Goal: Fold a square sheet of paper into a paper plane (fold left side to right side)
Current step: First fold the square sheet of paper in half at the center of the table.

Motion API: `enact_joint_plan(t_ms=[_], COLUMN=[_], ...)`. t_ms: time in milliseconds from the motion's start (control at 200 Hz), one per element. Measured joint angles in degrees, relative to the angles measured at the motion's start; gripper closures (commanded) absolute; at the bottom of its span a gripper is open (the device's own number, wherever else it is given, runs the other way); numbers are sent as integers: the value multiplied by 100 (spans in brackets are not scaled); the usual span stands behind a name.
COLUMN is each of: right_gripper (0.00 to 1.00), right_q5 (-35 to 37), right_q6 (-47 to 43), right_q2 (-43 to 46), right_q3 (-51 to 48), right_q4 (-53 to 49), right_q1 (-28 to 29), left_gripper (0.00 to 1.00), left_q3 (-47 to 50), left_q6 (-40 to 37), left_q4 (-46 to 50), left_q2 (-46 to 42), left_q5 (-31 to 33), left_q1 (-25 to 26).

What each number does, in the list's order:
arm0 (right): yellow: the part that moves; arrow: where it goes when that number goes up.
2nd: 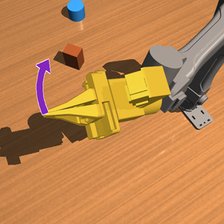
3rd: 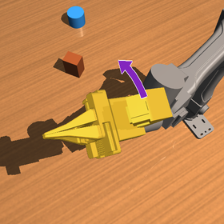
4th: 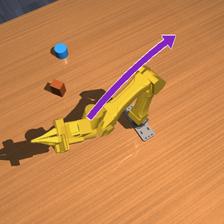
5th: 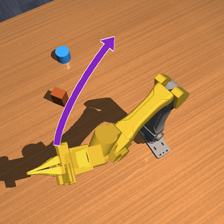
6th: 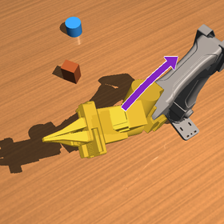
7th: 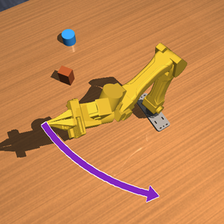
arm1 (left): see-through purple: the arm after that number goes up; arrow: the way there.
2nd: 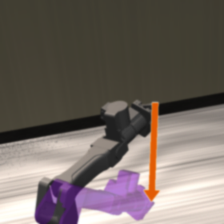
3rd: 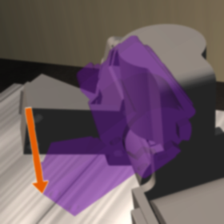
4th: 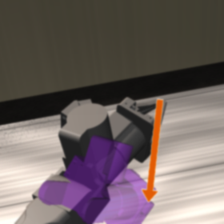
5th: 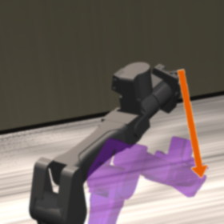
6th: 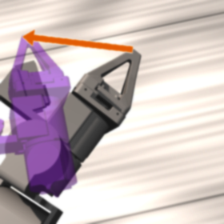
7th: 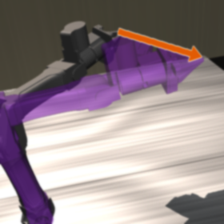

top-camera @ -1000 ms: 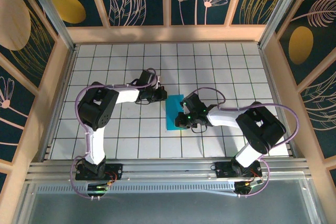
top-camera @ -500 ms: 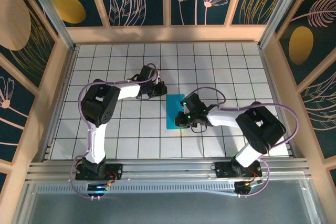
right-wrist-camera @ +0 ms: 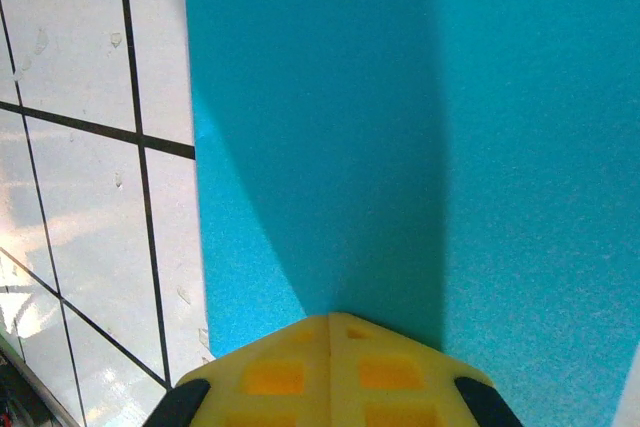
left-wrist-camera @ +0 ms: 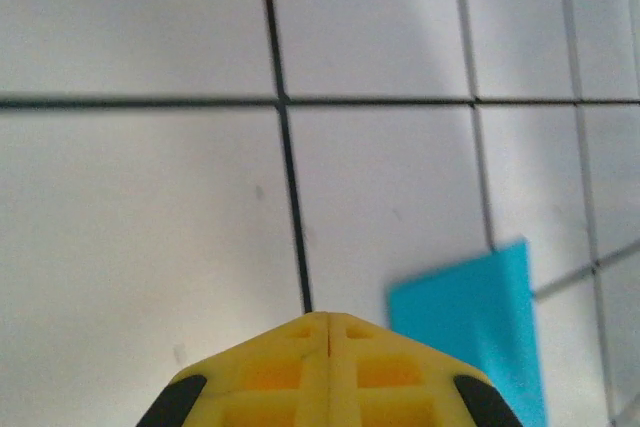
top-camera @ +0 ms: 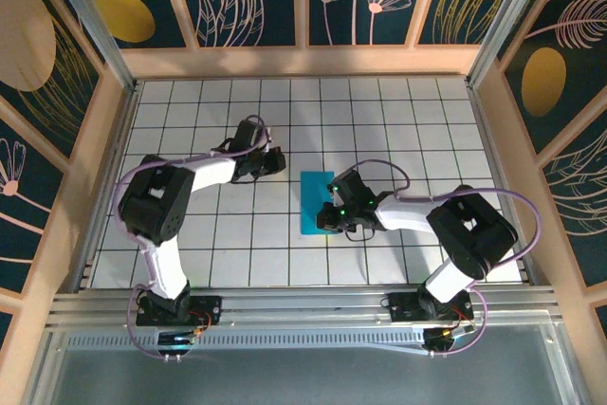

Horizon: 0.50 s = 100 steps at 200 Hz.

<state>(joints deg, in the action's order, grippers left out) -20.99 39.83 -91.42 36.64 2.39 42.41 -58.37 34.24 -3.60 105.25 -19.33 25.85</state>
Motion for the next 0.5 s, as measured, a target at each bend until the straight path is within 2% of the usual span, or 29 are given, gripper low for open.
enact_joint_plan(t_ms=[185,300,500], right_gripper=[100,100,100], right_q5=[9,15,17], right_q6=[13,13,-7], right_q2=[0,0,0], right_q3=[0,0,0], right_q4=[-2,-7,-20], right_q1=[0,0,0], left_gripper=[100,100,100], left_q3=[957,1193,1226], left_q6=[295,533,739], left_q4=[-221,-365,-535], left_q2=[-964,-1001,-723], left_q5=[-229,-374,-468], left_q1=[651,1032,1130])
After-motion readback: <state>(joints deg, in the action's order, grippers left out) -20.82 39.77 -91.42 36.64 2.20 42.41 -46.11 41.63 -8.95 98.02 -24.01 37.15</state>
